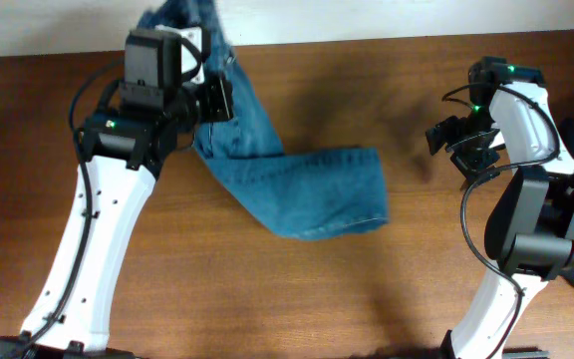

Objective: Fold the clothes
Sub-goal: 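Lift the jeans waist high with the left gripper, letting legs hang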

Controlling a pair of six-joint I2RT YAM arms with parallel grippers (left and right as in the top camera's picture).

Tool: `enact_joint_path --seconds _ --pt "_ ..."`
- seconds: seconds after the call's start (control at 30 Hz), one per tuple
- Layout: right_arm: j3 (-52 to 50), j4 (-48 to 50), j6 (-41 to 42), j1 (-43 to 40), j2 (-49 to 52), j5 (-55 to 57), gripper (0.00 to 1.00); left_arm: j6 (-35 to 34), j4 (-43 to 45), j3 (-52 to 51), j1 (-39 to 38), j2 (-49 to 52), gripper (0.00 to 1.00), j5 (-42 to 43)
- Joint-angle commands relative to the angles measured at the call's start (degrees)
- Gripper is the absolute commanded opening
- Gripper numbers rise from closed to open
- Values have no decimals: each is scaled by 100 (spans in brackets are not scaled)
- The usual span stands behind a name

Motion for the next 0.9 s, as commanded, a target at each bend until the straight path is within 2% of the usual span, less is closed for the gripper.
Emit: enact_joint_path --seconds 0.0,0.2,0.4,0.63,0.87 --pt "-33 -46 -260 -83 83 -118 99 592 101 975 -243 -302 1 -81" --pt "-33 -186 -538 -247 52 -118 99 1054 125 2592 -570 -302 1 -697" --pt "-33 -295 -697 -398 -116 -94 99 1054 116 3668 -570 -302 1 -723" --pt "-22 -319 -750 -688 -597 -94 99 1139 343 4079 -669 -302 1 -380" --pt "-22 -398 -1178 -809 -1300 -286 99 1338 780 4079 -1217 -170 1 -520"
